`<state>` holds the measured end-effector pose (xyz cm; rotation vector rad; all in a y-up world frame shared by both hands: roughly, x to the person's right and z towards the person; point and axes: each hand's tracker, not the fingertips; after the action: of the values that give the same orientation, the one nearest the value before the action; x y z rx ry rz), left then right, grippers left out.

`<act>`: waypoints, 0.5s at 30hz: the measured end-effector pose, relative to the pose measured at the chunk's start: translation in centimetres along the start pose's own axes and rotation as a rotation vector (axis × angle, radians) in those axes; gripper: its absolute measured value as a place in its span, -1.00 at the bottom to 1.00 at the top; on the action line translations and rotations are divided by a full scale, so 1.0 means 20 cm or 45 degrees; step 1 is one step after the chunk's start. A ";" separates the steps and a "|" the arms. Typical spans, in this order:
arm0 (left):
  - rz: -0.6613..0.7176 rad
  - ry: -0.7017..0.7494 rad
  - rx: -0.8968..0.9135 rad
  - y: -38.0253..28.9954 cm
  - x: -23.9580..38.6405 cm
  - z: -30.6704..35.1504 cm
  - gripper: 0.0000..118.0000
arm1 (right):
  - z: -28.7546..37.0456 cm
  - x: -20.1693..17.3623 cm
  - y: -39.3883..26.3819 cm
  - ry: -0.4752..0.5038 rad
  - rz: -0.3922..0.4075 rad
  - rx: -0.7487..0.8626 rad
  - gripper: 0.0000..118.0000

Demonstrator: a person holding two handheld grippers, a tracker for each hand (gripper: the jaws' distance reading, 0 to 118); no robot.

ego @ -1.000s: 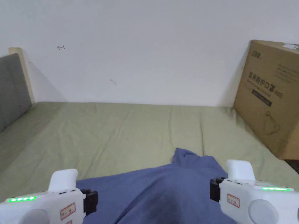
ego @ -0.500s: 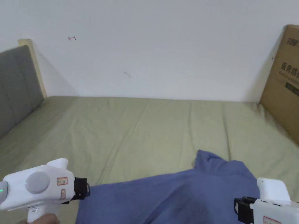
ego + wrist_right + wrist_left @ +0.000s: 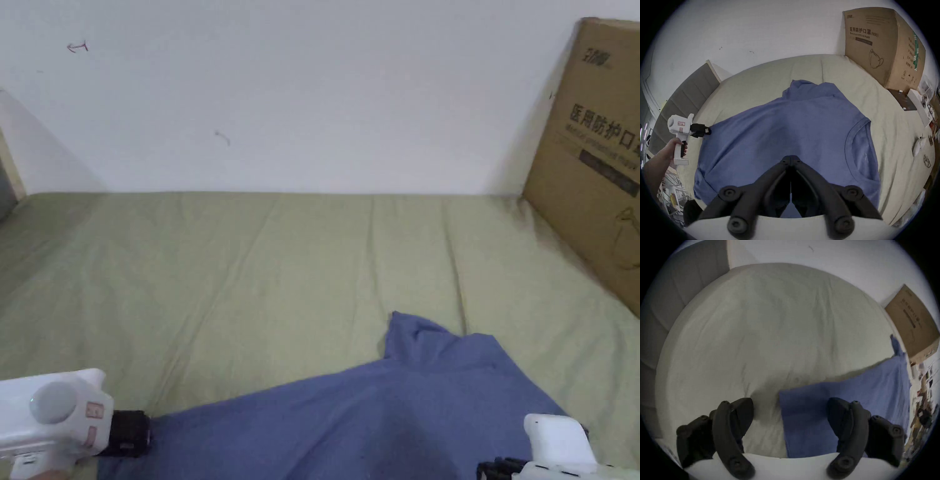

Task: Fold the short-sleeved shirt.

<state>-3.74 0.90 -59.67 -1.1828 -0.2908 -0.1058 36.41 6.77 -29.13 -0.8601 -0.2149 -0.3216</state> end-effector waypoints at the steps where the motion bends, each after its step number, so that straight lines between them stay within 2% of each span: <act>1: -0.015 0.015 0.027 -0.01 0.02 0.02 0.10 | -0.02 0.02 0.01 0.000 -0.003 -0.003 -1.00; 2: -0.034 -0.014 0.081 -0.01 0.04 0.08 -0.72 | -0.04 0.04 0.04 0.004 -0.007 -0.004 -1.00; 3: -0.040 -0.051 0.122 -0.02 0.06 0.13 -0.96 | -0.06 0.06 0.07 0.011 -0.013 -0.003 -1.00; 4: -0.016 -0.190 0.120 -0.02 0.06 0.17 -0.96 | -0.08 0.09 0.12 0.023 -0.031 0.006 -1.00; 6: 0.018 -0.271 0.150 -0.02 0.07 0.25 -0.96 | -0.13 0.14 0.23 0.035 -0.038 0.009 -1.00; 10: -0.114 -0.179 0.243 -0.01 0.07 0.37 -0.96 | -0.27 0.31 0.56 -0.007 -0.036 0.007 -1.00; 12: -0.095 -0.195 0.242 0.00 0.03 0.40 -0.96 | -0.36 0.40 0.73 -0.096 -0.055 -0.002 -1.00; 13: -0.087 -0.208 0.248 0.01 0.01 0.41 -0.96 | -0.42 0.44 0.81 -0.110 -0.058 -0.029 -0.91; 15: -0.079 -0.212 0.272 0.04 -0.02 0.41 -0.96 | -0.55 0.52 0.96 -0.121 -0.105 -0.127 0.48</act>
<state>-5.41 8.70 -57.60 -0.9715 -0.4741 -0.0294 53.64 7.98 -46.46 -0.9681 -0.3255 -0.3711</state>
